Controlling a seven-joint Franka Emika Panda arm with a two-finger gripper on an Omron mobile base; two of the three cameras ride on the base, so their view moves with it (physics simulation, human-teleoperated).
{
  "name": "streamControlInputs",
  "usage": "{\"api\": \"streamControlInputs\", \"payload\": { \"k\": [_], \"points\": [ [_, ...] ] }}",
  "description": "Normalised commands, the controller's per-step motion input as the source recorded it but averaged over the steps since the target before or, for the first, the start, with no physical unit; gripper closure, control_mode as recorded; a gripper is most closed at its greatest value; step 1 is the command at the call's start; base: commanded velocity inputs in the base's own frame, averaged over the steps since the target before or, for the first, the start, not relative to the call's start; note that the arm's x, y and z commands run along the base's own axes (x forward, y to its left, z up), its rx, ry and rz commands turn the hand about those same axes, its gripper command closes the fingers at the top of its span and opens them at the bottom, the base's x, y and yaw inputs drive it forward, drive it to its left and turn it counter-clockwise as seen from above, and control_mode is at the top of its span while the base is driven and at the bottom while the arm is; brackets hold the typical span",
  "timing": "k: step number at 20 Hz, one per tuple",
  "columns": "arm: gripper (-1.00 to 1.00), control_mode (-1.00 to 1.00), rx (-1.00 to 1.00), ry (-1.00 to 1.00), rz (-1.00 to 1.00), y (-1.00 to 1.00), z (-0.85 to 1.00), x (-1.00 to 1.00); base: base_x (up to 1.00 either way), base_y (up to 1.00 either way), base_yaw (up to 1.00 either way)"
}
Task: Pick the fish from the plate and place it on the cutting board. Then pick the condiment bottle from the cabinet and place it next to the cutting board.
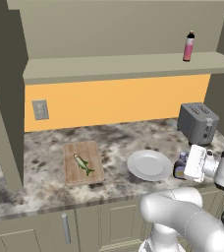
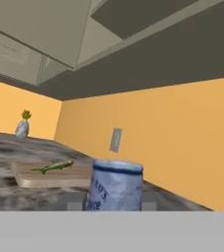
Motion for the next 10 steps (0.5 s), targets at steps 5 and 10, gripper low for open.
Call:
{"api": "streamControlInputs", "payload": {
  "k": [5, 10],
  "points": [
    [1.00, -1.00, -0.04, 0.00, 0.00, -0.28, -0.30, 0.18, 0.00, 0.00, 0.00],
    [1.00, -1.00, -0.02, -0.01, 0.00, -0.04, -0.36, 0.01, 0.00, 0.00, 0.00]
  ]
}}
